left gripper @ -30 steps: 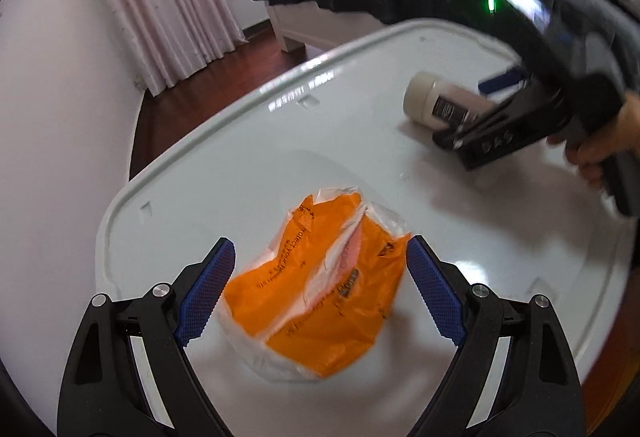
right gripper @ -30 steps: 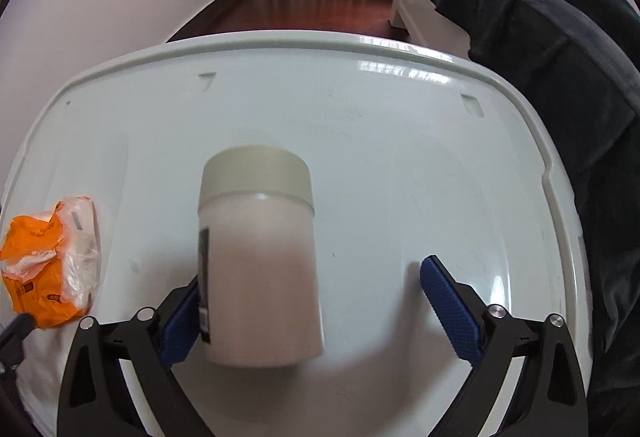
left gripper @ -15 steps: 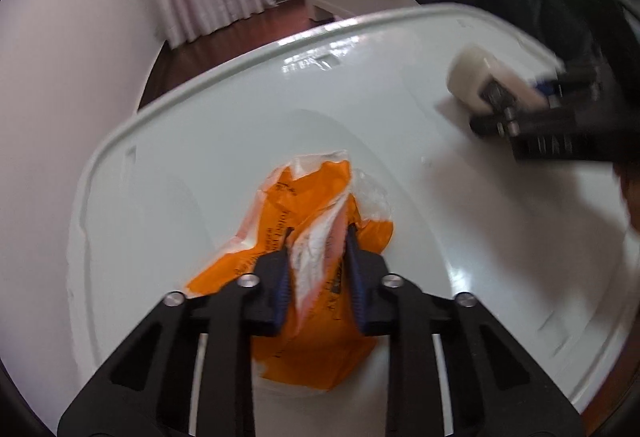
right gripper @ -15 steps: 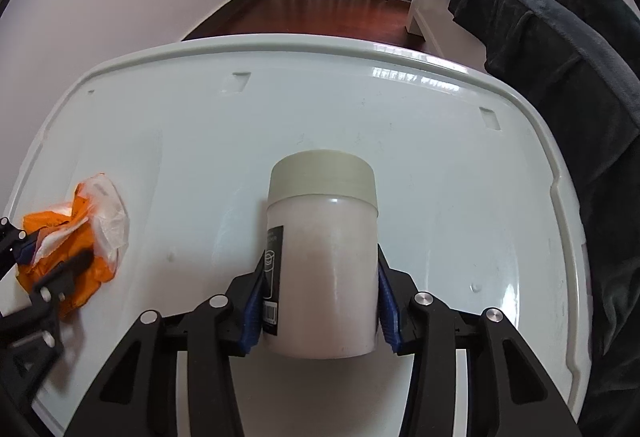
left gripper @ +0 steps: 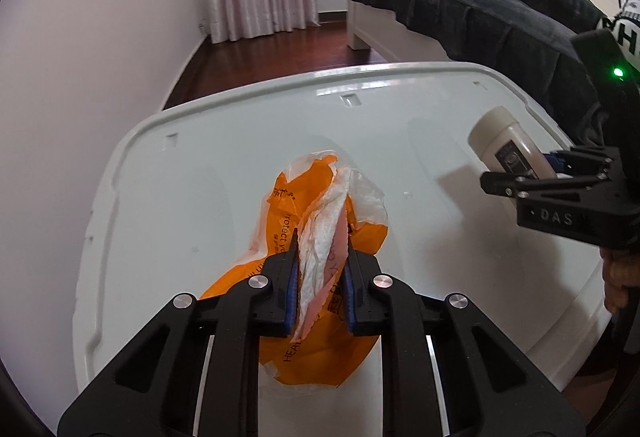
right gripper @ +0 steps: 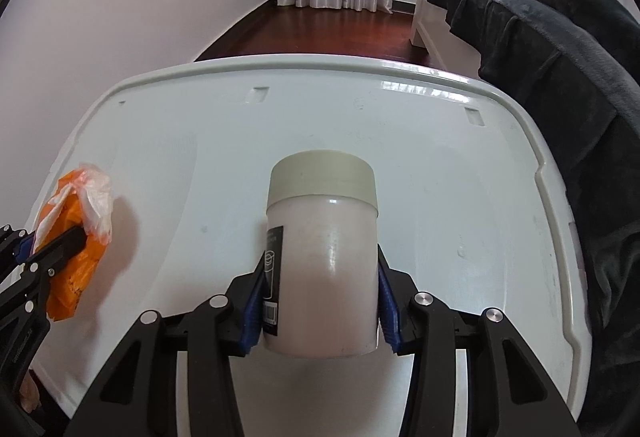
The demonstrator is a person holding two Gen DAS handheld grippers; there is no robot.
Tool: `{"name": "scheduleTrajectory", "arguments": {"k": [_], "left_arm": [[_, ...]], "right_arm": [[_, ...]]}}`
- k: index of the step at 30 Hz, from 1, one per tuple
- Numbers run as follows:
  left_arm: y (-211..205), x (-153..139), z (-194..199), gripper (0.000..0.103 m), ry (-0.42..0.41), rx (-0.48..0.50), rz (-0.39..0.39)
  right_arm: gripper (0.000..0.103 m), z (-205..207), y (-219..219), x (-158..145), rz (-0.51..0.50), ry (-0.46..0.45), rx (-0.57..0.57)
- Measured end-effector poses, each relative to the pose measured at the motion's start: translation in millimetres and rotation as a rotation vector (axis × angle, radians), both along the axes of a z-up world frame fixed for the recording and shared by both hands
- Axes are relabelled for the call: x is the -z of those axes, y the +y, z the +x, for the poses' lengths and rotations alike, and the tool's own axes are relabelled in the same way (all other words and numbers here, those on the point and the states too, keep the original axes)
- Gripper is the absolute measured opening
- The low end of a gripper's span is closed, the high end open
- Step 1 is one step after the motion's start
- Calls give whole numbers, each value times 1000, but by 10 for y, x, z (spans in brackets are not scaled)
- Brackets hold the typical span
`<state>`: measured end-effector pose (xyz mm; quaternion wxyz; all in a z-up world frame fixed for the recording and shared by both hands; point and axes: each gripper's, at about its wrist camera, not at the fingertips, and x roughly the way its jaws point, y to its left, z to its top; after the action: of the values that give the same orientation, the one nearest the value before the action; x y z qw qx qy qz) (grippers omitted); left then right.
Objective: Collect trash
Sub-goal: 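Carry the plastic bag and white bottle over the orange bucket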
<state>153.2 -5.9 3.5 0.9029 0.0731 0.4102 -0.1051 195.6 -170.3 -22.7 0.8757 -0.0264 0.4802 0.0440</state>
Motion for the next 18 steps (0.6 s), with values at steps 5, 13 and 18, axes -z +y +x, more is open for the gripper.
{"name": "scheduleTrajectory", "arguments": {"k": [5,13,18], "left_arm": [[-9,-110,-152,16,-13,-62,-29],[-40,-265,-539,16,-29,-185,-82],[-92,-318,-907,16,-33,-214,-99]], "right_arm": [[46,-239,-6,-145,11,-23,-4],[46,-809,-35,-364,33,-73,-17],[46,-1217,-61,-420,52,-98,-32]]}}
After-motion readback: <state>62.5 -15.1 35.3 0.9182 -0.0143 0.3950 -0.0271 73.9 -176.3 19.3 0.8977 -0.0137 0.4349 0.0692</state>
